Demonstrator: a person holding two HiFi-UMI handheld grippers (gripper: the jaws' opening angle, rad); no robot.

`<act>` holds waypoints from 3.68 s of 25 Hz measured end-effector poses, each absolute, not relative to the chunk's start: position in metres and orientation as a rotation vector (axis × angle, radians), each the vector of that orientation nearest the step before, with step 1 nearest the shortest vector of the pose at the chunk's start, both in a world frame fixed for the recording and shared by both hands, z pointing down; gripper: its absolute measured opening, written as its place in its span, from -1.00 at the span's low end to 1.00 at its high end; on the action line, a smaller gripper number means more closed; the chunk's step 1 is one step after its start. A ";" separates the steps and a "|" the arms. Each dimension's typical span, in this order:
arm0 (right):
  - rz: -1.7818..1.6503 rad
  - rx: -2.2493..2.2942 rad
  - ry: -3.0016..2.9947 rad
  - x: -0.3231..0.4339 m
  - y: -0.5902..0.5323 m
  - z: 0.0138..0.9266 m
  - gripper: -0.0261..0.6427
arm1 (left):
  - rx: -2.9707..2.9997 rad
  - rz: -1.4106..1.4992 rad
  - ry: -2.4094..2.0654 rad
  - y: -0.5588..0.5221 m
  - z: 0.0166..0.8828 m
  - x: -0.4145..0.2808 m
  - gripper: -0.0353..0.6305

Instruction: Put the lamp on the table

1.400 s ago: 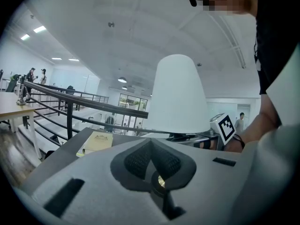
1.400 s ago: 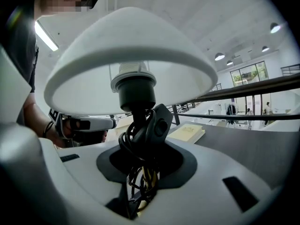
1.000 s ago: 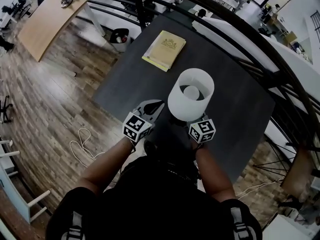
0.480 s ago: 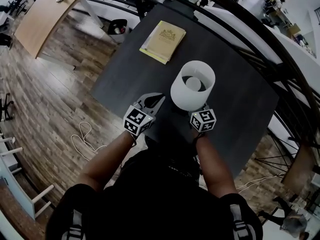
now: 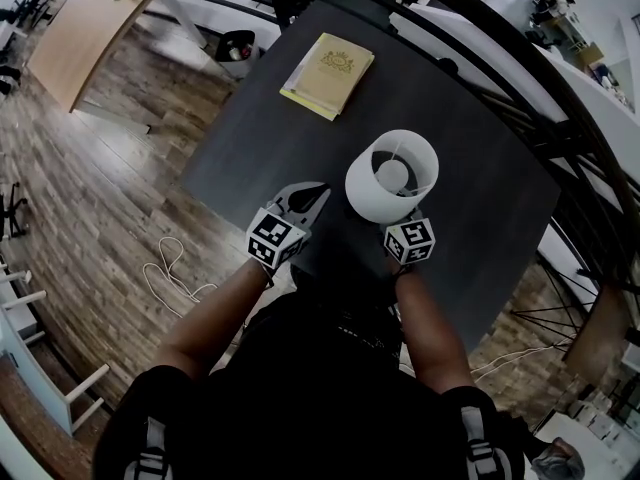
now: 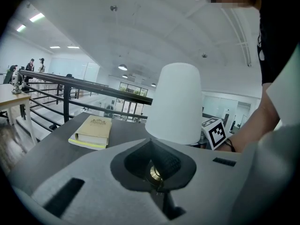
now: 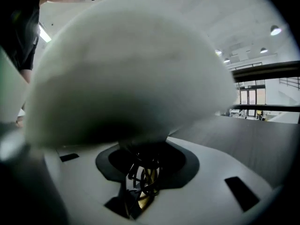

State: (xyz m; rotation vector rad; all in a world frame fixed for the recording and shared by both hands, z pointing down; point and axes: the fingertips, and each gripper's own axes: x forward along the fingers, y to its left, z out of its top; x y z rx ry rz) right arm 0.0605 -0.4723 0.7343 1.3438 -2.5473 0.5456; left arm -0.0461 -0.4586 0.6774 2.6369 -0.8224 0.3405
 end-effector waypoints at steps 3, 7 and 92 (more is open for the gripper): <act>0.531 1.343 -2.542 0.063 -0.468 0.738 -0.56 | 2.634 0.338 -0.829 -0.457 0.679 -0.051 -0.87; 0.504 1.326 -2.529 0.064 -0.461 0.743 -0.55 | 2.637 0.334 -0.834 -0.453 0.675 -0.054 -0.87; 0.384 1.063 -2.785 0.123 -0.073 0.590 -0.88 | 2.607 0.043 -1.143 -0.062 0.581 0.017 -0.87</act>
